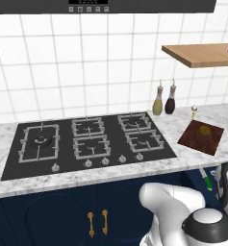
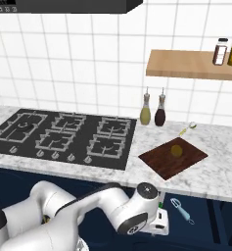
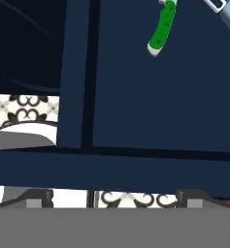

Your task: Place the appropriate cutting tool for cutting the avocado skin on the cutting board.

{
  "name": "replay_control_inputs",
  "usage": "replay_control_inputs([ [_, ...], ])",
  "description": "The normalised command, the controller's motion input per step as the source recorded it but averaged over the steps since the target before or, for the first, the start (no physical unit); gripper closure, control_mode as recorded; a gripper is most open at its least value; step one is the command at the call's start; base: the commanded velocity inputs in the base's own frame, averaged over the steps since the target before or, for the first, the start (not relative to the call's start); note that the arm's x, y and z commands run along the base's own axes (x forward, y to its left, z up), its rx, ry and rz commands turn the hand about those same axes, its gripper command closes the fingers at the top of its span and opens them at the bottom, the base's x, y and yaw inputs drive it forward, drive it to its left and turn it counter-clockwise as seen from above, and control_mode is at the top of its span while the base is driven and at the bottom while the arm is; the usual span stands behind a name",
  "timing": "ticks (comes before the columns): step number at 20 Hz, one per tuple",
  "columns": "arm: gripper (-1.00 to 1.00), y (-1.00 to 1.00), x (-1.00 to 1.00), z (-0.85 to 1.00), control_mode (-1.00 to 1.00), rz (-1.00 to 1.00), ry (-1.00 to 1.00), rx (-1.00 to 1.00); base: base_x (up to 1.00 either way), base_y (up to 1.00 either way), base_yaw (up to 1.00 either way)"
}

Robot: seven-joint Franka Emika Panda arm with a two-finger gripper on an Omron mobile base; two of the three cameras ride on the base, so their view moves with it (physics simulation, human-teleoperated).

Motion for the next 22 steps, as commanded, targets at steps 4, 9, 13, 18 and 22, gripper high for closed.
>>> replay_control_inputs([
  [4, -1.0, 0.0, -0.08, 0.0, -1.0, 0.08, 0.0, 0.0, 0.0, 0.0, 0.0],
  [9, -1.0, 0.04, 0.14, 0.19, -1.0, 0.03, -0.05, 0.0, 0.0, 0.0, 0.0],
  [13, -1.0, 0.14, 0.41, 0.32, -1.0, 0.0, -0.01, 0.0, 0.0, 0.0, 0.0],
  [18, -1.0, 0.05, 0.47, 0.07, -1.0, 0.0, 0.0, 0.0, 0.0, 0.0, 0.0],
  [22, -1.0, -0.16, 0.08, -0.46, -1.0, 0.0, 0.0, 0.0, 0.0, 0.0, 0.0],
])
